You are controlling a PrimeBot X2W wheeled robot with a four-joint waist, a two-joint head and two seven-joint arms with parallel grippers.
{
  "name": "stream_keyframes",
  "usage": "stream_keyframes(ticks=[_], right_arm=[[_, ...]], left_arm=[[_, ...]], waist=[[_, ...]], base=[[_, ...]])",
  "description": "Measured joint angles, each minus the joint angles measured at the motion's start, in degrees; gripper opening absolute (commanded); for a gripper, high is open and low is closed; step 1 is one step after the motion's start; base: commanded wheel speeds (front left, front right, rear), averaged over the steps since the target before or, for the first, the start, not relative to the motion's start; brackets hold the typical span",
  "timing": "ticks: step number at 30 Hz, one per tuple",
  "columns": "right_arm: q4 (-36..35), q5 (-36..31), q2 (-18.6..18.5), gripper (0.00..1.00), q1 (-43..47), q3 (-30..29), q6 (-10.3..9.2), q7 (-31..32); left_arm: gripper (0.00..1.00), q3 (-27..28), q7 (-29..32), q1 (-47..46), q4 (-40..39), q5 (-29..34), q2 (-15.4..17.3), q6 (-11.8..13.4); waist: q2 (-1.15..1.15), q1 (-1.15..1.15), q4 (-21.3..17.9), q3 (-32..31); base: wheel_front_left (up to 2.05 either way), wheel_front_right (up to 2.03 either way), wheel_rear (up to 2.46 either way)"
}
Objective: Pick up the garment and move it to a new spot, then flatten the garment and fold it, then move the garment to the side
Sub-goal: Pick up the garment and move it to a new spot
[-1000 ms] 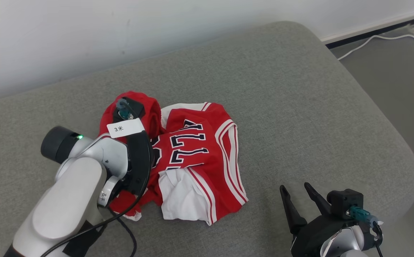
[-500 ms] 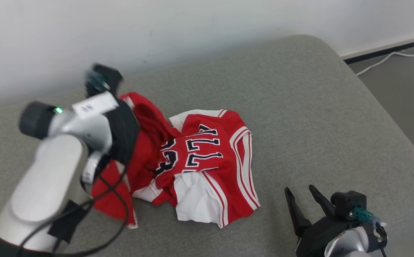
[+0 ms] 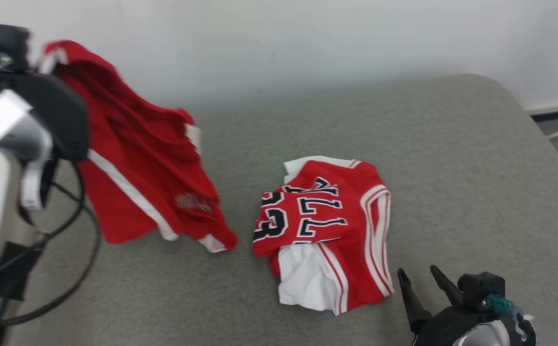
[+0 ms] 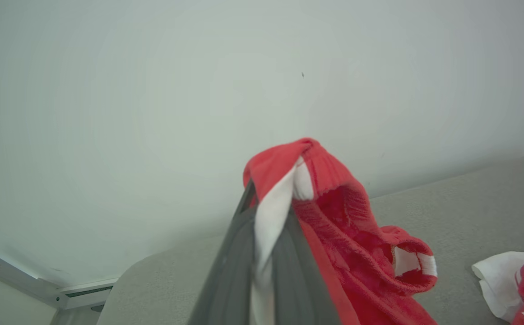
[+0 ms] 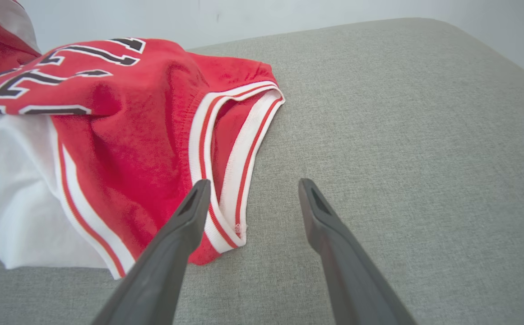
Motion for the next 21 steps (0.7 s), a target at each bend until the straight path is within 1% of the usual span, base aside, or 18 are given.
stream_keyframes(ticks=[1,2,8,12,14,18,20,21], right_arm=[[0.0,0.0,0.0,1.0,0.4,0.0,-0.01,0.0],[0.0,0.0,0.0,1.0,0.4,0.0,-0.01,0.0],[-0.7,0.0,0.1,1.0,2.0,-0.1,-0.02,0.0],[-1.5,0.0,0.1,1.0,2.4,0.1,-0.19,0.1],[-1.9,0.0,0.0,1.0,2.4,0.1,-0.19,0.2],[-2.4,-0.1,-0.4,1.0,2.3,0.3,-0.19,0.7],[-2.8,-0.2,-0.7,1.0,2.1,0.6,-0.19,1.1],[-3.4,-0.5,-0.8,1.0,1.9,1.0,-0.19,1.5]], left_arm=[[0.0,0.9,-0.6,0.0,0.0,0.7,0.9,0.0],[0.0,0.9,-0.6,0.0,0.0,0.7,0.9,0.0],[0.0,5.6,-2.4,2.4,-1.2,4.5,6.2,0.0],[0.0,10.9,-2.6,5.3,-1.2,5.5,10.8,0.0],[0.0,13.5,-2.8,6.7,-1.3,5.8,12.2,0.0],[0.0,17.3,-3.1,10.6,-1.0,5.8,12.5,0.0],[0.0,18.9,-3.4,12.7,-0.5,5.9,12.0,0.0],[0.0,20.8,-3.8,14.7,0.0,6.2,11.4,0.0]], waist=[[0.0,0.0,0.7,-0.2],[0.0,0.0,0.7,-0.2],[0.0,0.0,5.3,-1.1],[0.0,0.0,7.9,-1.3],[-0.01,-0.01,8.8,-1.2],[0.0,0.0,9.7,-0.3],[0.0,0.0,9.7,0.4],[0.0,0.0,9.5,1.0]], base=[[0.0,0.0,0.0],[0.0,0.0,0.0],[0.0,0.0,0.0],[0.0,0.0,0.0],[0.0,0.0,0.0],[0.0,0.0,0.0],[0.0,0.0,0.0],[0.0,0.0,0.0]])
